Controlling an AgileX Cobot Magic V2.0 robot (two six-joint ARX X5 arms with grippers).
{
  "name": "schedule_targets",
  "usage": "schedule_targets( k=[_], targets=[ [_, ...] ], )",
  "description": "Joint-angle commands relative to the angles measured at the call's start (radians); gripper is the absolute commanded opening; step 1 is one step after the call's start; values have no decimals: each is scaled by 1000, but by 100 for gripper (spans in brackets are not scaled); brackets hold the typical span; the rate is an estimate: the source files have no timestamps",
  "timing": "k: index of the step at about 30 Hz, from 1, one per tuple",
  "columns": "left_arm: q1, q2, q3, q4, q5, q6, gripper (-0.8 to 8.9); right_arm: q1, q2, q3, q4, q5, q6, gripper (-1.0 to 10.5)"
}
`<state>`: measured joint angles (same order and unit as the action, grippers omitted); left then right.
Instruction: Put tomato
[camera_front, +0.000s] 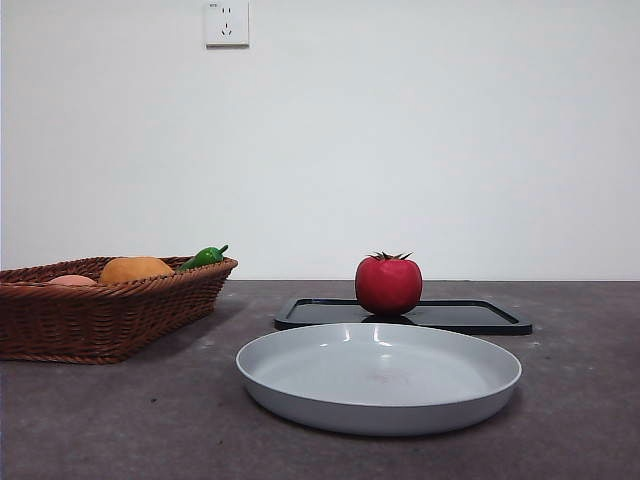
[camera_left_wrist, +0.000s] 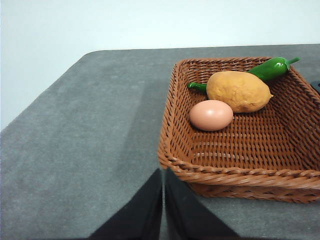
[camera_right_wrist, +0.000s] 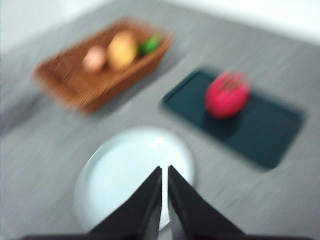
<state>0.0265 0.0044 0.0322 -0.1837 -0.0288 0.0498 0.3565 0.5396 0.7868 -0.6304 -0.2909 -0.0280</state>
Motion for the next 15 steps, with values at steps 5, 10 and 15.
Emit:
schedule_targets(
  k=[5,10,15],
  targets=[
    [1,-2,-21,-5,-5,-8,8,-216,-169,-240,307,5,-6,7],
    [1,-2,-21,-6,-5,-8,8,-336,-285,-445,497,5,2,7],
    [1,-2,-21,-5,-5,-8,8,-380,-402,-608,571,59,2,7]
  ],
)
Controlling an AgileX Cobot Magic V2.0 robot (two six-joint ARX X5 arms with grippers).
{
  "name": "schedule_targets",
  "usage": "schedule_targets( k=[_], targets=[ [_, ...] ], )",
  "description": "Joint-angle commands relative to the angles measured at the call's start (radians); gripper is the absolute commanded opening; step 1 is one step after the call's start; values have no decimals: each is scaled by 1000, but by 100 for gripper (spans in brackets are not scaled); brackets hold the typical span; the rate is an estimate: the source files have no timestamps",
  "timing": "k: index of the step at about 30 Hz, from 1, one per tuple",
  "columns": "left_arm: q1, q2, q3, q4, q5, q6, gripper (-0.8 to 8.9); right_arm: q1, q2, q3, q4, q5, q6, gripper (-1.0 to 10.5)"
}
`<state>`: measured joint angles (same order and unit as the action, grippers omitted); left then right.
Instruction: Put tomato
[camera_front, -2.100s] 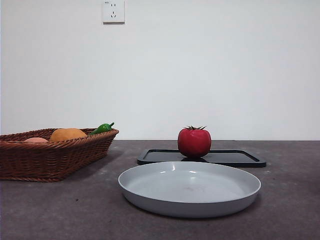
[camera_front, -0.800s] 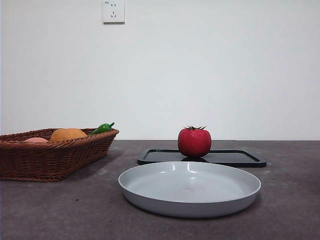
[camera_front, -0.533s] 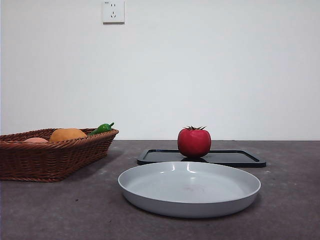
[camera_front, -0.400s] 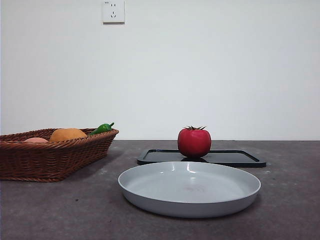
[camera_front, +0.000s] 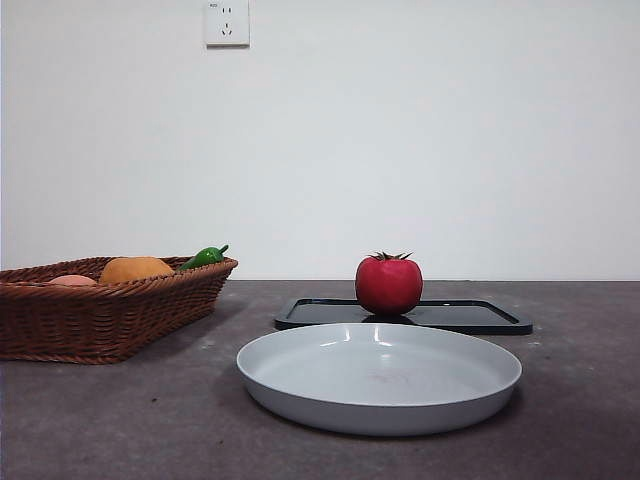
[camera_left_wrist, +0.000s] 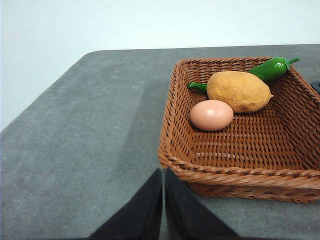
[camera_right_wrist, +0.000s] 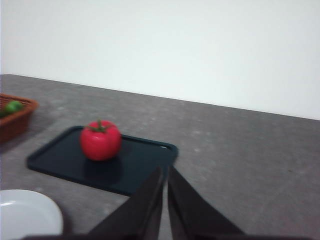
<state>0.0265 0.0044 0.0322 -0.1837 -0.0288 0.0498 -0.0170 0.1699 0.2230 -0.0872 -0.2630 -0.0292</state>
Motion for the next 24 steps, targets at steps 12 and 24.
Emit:
schedule_targets(
  k=[12,24],
  targets=[
    [1,-2,-21,-5,-5,-8,8,-7,-163,-212,19,114,40,7],
    [1,-2,-21,-5,-5,-8,8,-5,-166,-212,-84,133,59,7]
  ],
)
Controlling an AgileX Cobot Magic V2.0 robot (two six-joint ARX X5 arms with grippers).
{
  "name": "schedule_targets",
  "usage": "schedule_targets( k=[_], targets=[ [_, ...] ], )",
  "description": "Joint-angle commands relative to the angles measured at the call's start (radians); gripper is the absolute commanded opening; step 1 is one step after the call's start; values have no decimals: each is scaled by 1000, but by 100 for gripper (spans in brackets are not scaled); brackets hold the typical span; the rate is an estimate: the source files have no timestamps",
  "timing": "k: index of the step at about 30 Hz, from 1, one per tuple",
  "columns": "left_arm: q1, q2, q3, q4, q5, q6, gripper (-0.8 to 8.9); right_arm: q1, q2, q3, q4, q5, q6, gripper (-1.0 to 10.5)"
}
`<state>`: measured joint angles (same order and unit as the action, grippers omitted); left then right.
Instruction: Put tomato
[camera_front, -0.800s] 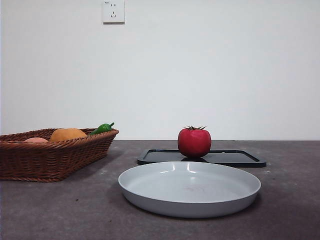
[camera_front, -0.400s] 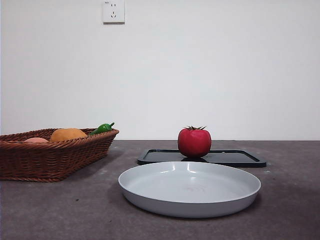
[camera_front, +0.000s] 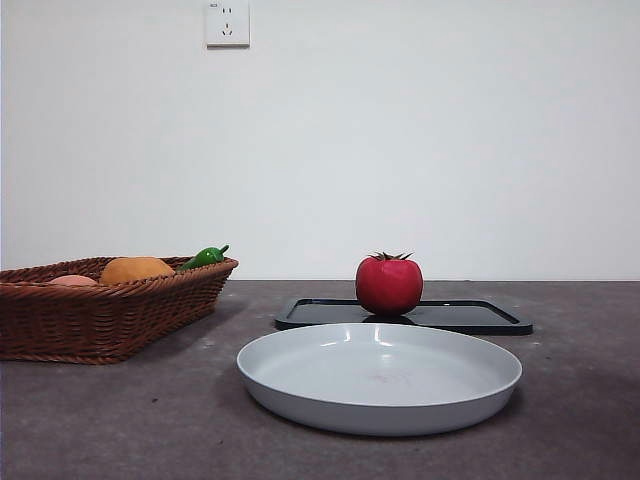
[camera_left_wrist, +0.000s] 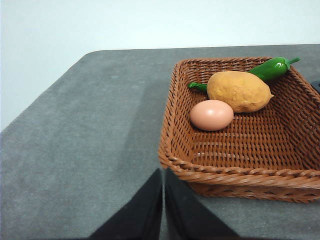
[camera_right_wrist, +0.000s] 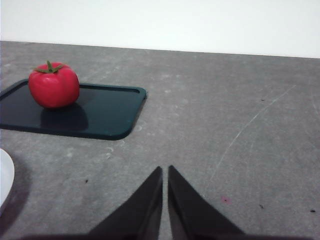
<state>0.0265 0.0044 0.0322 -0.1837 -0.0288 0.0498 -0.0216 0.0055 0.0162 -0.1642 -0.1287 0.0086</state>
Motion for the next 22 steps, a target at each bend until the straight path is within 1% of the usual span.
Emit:
schedule_targets(
  k=[1,2,22],
  targets=[
    [1,-2,-21,-5,-5,-8,8,0,-2,-6,-6,0,23,7],
    [1,-2,-21,-5,-5,-8,8,0,-2,-6,-6,-1,32,7],
    [1,-2,-21,-5,-5,-8,8,-1,-2,-5,6,-1,33,7]
  ],
)
